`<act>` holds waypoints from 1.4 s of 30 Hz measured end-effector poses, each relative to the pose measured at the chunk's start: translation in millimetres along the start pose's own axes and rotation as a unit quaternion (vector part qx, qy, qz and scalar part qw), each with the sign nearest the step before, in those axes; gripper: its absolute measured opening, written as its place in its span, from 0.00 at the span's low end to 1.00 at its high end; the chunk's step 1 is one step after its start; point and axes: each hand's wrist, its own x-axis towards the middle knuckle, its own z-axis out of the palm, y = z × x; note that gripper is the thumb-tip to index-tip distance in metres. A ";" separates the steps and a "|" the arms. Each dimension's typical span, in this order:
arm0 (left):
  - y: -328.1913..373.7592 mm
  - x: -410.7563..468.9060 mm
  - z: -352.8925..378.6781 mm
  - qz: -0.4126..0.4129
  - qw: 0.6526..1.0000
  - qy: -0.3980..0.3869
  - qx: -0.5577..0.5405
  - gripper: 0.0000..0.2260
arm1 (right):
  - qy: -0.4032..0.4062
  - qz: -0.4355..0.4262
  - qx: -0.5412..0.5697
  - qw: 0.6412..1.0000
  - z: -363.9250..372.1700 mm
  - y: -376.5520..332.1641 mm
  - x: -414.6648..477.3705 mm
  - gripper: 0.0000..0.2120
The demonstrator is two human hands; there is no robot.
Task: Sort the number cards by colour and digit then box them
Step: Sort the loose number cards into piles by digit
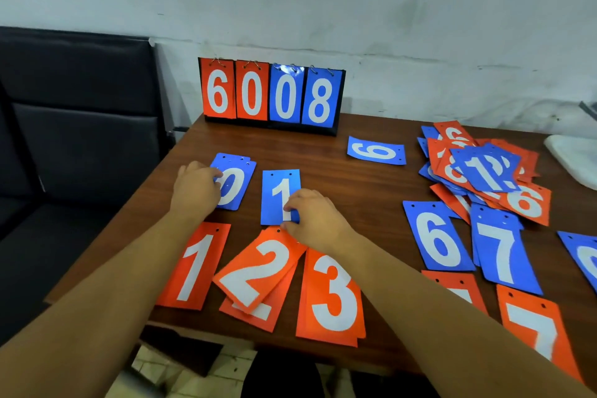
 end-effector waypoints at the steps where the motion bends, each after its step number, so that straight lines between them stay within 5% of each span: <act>1: 1.3 -1.0 0.2 0.004 1.000 0.006 -0.001 0.15 | -0.002 0.001 0.000 1.000 -0.2 1.7 -0.3 0.21; 7: 35.6 0.7 -5.9 0.032 0.994 0.038 -0.098 0.10 | 0.046 0.022 0.050 0.997 -25.4 16.0 3.3 0.17; 18: 196.6 46.9 40.0 0.112 0.974 -0.072 -0.182 0.11 | 0.089 0.210 0.011 0.974 -87.7 150.5 15.5 0.17; 24: 247.6 81.3 85.5 0.045 0.986 -0.096 -0.131 0.28 | 0.071 0.219 -0.028 0.973 -77.3 194.7 31.4 0.21; 29: 265.6 100.0 102.8 0.043 0.973 -0.075 -0.216 0.24 | 0.104 0.178 -0.031 0.978 -68.4 215.6 32.1 0.18; 33: 269.3 94.9 96.4 -0.046 0.890 -0.079 -0.448 0.09 | 0.198 0.189 0.058 0.960 -70.5 223.6 24.4 0.24; 36: 270.7 78.5 85.8 -0.098 0.790 -0.115 -0.594 0.10 | 0.311 0.292 0.273 0.863 -81.3 216.8 20.9 0.28; 39: 271.5 55.5 76.2 -0.108 0.731 -0.199 -0.644 0.11 | 0.292 0.308 0.472 0.773 -93.2 204.6 17.6 0.16; 42: 271.1 34.1 69.7 -0.077 0.726 -0.279 -0.624 0.11 | 0.270 0.289 0.461 0.795 -101.0 193.0 7.2 0.04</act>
